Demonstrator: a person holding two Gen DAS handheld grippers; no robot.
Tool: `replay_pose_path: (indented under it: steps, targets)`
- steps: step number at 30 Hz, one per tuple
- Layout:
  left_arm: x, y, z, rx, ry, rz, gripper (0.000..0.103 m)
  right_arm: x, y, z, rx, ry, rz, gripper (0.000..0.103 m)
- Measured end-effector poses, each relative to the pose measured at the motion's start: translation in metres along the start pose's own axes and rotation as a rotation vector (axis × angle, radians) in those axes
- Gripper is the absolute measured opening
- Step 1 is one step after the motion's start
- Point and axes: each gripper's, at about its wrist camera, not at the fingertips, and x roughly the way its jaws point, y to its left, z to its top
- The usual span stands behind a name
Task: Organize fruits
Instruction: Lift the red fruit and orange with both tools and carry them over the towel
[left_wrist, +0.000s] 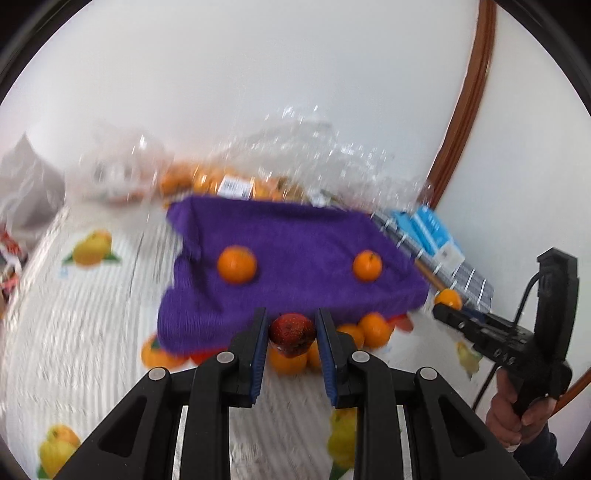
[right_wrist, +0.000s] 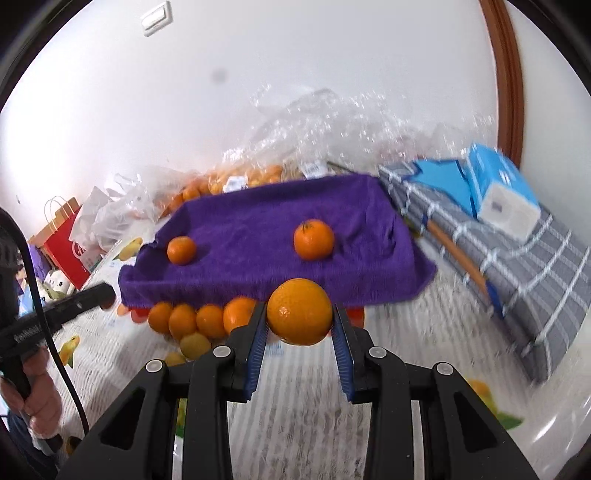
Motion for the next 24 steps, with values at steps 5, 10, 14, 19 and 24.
replay_pose_path:
  steps: [5, 10, 14, 19, 24]
  targets:
    - [0.012, -0.002, 0.029, 0.002, -0.024, 0.017, 0.025, 0.016, -0.002, 0.020, 0.020, -0.016, 0.001, 0.034]
    - [0.033, -0.002, 0.052, -0.013, -0.058, 0.024, 0.025, 0.036, 0.002, 0.042, 0.015, -0.029, -0.017, 0.034]
    - [0.054, 0.005, 0.057, -0.059, -0.071, 0.012, 0.025, 0.050, 0.007, 0.060, 0.018, -0.051, -0.019, 0.034]
    - [0.076, 0.018, 0.045, -0.092, -0.022, 0.029, 0.025, 0.064, 0.009, 0.061, 0.012, -0.061, -0.043, 0.034]
    - [0.087, 0.030, 0.039, -0.138, 0.003, 0.025, 0.025, 0.080, 0.004, 0.050, 0.026, -0.012, -0.045, 0.034]
